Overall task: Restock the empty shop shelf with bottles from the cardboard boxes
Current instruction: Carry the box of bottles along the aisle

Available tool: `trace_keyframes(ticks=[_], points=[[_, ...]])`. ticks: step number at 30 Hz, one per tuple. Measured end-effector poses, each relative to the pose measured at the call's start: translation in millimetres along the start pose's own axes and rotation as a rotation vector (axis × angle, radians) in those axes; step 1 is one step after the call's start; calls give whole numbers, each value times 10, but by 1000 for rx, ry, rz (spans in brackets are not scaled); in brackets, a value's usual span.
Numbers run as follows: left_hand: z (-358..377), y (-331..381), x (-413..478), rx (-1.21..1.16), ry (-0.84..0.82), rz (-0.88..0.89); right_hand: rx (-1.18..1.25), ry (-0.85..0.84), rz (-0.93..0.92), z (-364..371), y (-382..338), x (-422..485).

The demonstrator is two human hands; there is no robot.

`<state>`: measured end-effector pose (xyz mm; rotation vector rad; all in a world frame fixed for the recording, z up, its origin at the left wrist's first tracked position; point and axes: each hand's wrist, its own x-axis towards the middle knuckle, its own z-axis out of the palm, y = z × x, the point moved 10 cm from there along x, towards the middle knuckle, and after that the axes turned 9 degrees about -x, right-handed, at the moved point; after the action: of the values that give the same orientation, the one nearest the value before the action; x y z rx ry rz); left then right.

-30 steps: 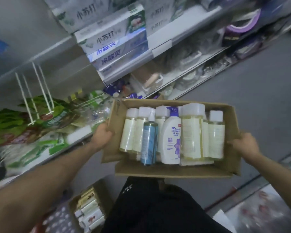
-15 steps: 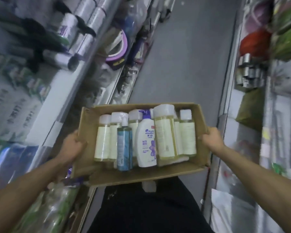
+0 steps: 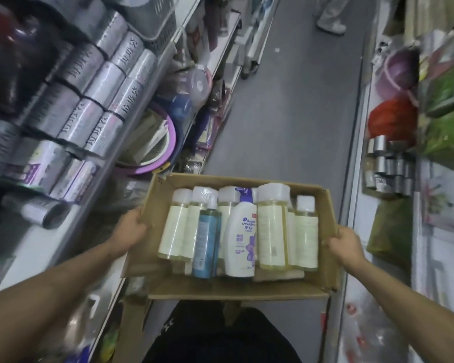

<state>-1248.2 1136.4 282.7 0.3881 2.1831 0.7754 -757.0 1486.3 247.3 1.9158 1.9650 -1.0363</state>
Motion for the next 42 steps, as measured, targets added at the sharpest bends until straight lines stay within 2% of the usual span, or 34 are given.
trace_keyframes(ticks=[8,13,19,25,30,36,39,42], points=[[189,1053,1193,-44,21,93,-41,-6,31,-746,-753,1293],[210,1700,1775,-4,36,16,-41,-13,29,-1205,-1110,2063],[445,2633,2337,-27,51,3,-29,-42,-6,-1745,-1499,3099],[725,3320,2773,-87,154,-73,-161,-39,-159,-2551,-2266,4155],[922,3720,3215,-142,221,-82,-279,-35,-263,-3136,-2953,4981],[1163,4025,3843,-272,271,-171,-423,-76,-371,-3447,-3869,6058],[1296,4269,4129,-298,308,-110,-480,-92,-426,-3474,-4294,6502],[1450,4172,4319,-303,379,-221,-552,-98,-469,-3489,-4826,6924]])
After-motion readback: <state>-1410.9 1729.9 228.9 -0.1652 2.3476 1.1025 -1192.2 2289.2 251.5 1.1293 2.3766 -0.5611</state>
